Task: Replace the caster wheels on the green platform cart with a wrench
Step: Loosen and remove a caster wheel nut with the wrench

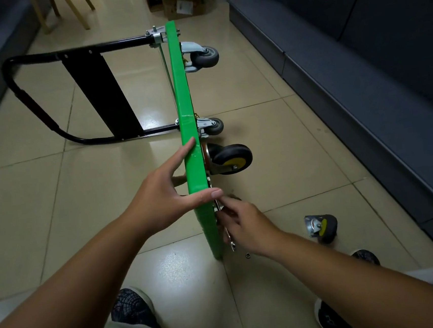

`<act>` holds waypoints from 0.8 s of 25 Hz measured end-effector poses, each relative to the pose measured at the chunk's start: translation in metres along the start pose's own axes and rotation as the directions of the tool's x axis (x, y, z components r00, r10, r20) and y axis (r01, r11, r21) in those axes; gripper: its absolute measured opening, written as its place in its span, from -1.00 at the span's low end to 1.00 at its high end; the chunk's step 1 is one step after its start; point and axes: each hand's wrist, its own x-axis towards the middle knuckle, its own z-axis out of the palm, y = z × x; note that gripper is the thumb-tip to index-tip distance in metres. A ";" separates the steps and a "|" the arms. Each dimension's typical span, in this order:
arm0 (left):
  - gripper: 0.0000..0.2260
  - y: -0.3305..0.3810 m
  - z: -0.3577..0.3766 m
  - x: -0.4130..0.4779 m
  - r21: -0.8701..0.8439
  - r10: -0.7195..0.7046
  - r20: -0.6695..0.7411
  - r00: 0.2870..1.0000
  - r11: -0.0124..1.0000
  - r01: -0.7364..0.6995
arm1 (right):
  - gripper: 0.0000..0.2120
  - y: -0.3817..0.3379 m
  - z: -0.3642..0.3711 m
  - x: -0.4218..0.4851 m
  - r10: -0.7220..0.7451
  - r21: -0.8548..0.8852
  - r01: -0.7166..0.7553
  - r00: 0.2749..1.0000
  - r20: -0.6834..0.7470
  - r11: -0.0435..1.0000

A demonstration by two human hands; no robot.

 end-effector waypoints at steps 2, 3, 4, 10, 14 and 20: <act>-0.06 -0.001 -0.001 0.000 0.006 0.005 -0.005 1.000 1.000 -0.005 | -0.52 0.018 0.010 0.004 -0.054 -0.083 0.050 0.997 -0.052 0.995; -0.07 -0.002 -0.001 0.000 0.006 0.006 -0.005 1.000 1.000 -0.006 | -0.50 0.025 0.014 0.008 -0.080 -0.109 0.071 0.994 -0.078 0.992; -0.07 -0.002 -0.002 0.001 0.002 0.005 -0.003 1.000 1.000 -0.005 | -0.50 0.030 0.018 0.013 -0.098 -0.136 0.084 0.989 -0.107 0.987; -0.06 -0.004 -0.002 0.002 -0.006 0.019 0.001 1.000 1.000 -0.019 | -0.56 0.034 0.020 0.035 -0.165 -0.266 0.113 0.970 -0.181 0.957; -0.06 -0.001 -0.002 0.002 -0.016 0.006 0.000 1.000 1.000 -0.006 | -0.55 0.074 0.013 0.007 0.018 -0.363 -0.067 0.990 -0.137 0.929; -0.07 0.002 0.000 -0.003 -0.013 -0.008 0.001 1.000 1.000 0.008 | -0.87 0.081 -0.009 -0.022 0.703 -0.387 -0.613 0.695 0.150 0.689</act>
